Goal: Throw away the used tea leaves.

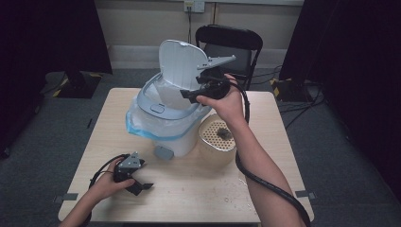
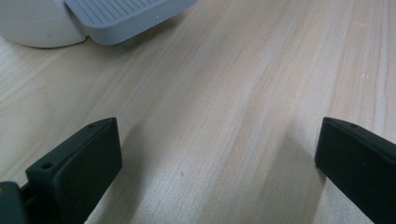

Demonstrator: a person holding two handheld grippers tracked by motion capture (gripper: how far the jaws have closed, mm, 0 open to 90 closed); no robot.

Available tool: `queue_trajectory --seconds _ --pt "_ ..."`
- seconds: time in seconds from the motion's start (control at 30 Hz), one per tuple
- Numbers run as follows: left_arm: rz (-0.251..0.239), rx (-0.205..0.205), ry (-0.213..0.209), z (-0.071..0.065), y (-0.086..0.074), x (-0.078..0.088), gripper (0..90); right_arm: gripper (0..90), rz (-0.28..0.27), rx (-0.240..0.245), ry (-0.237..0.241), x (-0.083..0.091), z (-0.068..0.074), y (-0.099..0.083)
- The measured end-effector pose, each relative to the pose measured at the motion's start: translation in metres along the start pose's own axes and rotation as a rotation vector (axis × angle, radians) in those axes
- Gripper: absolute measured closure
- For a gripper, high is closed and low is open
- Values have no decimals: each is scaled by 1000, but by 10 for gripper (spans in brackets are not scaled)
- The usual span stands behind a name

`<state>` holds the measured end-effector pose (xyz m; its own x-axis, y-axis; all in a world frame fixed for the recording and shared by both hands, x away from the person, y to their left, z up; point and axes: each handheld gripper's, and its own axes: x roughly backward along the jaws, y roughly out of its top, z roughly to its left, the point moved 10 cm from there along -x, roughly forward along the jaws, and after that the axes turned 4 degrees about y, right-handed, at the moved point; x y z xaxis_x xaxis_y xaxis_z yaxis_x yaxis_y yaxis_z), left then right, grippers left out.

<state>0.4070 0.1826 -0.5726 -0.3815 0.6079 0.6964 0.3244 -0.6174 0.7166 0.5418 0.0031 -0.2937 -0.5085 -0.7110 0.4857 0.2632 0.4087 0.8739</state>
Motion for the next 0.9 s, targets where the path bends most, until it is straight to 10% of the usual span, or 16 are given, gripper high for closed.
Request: queue_trajectory --seconds 0.9 --pt "2 1 0 0 0 0 0 231 13 -20 -70 20 -25 -5"
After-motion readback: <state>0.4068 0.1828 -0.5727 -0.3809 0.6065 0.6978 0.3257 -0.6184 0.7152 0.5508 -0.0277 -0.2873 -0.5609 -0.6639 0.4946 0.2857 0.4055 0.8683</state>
